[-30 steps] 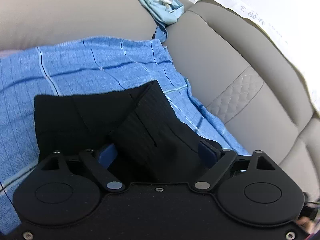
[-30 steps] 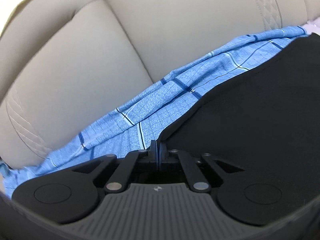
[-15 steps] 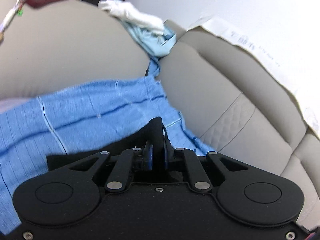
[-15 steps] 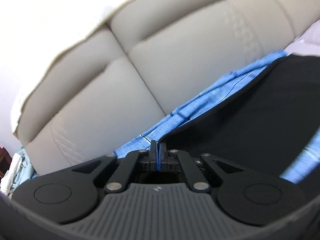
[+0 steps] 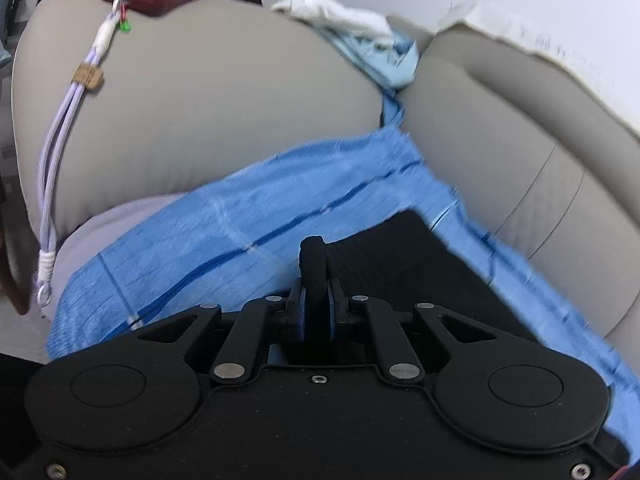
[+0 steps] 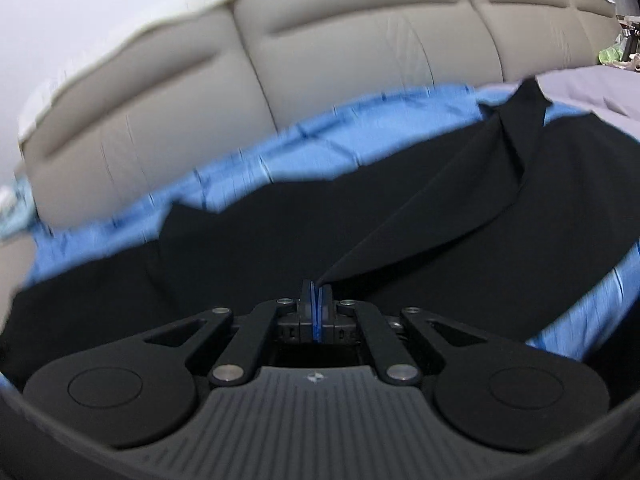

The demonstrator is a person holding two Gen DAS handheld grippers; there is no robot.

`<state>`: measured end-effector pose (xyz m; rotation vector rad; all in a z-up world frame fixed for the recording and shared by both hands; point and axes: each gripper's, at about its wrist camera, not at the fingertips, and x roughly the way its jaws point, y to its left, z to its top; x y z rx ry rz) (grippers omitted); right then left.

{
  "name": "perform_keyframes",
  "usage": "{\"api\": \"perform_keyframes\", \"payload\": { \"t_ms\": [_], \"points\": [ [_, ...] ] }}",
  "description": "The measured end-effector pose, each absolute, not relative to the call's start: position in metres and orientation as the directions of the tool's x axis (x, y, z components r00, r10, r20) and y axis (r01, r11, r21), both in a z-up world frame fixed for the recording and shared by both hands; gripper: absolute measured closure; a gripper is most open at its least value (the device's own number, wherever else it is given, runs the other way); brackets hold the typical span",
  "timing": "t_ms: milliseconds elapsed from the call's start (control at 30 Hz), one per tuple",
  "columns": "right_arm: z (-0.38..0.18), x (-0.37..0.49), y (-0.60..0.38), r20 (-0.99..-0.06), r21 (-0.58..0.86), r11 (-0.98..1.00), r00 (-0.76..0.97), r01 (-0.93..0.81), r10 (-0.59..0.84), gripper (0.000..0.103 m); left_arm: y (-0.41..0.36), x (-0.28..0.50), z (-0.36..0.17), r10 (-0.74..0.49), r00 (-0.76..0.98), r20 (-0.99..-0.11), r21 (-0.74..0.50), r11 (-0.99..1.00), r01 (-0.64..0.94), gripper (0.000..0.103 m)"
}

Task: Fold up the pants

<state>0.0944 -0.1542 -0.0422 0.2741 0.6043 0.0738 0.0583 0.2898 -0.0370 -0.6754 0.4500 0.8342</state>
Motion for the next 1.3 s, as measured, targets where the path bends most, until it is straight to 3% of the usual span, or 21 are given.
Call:
{"api": "perform_keyframes", "payload": {
  "t_ms": [400,567,633,667,867,900,1033,1133,1300],
  "points": [
    [-0.062,0.071,-0.145,-0.637,0.164,0.987,0.763,-0.006,0.111,0.101,0.287,0.065,-0.047,0.532,0.565,-0.631,-0.280,0.523,-0.805,0.091],
    [-0.064,0.067,-0.139,-0.662,0.096,0.994,0.744,-0.044,0.097,0.093,0.281,0.062,-0.038,0.572,0.536,-0.621,-0.212,0.536,-0.817,0.075],
    [-0.060,0.069,-0.139,-0.677,0.084,0.995,0.730,-0.057,0.099,0.066,0.274,0.054,-0.026,0.616,0.541,-0.573,-0.199,0.535,-0.821,0.068],
    [-0.058,0.069,-0.139,-0.683,0.083,0.995,0.724,-0.054,0.096,0.062,0.271,0.050,-0.020,0.628,0.555,-0.546,-0.197,0.547,-0.813,0.060],
    [-0.034,0.078,-0.143,-0.664,0.131,0.987,0.730,-0.096,0.159,0.022,0.254,0.056,0.016,0.588,0.684,-0.431,-0.179,0.687,-0.704,0.040],
    [-0.030,0.082,-0.139,-0.648,0.126,0.984,0.741,-0.122,0.175,0.015,0.251,0.061,0.017,0.567,0.706,-0.424,-0.173,0.715,-0.678,0.040],
    [-0.013,0.111,-0.114,-0.562,0.072,0.973,0.797,-0.219,0.221,0.007,0.243,0.099,0.006,0.470,0.762,-0.445,-0.145,0.803,-0.579,0.048],
    [-0.012,0.141,-0.079,-0.495,0.045,0.943,0.813,-0.330,0.308,0.005,0.240,0.127,-0.013,0.443,0.761,-0.473,-0.131,0.819,-0.558,0.064],
    [-0.026,0.179,-0.015,-0.472,0.027,0.861,0.753,-0.508,0.459,0.005,0.250,0.153,-0.054,0.493,0.690,-0.530,-0.067,0.787,-0.614,0.074]
  ]
}}
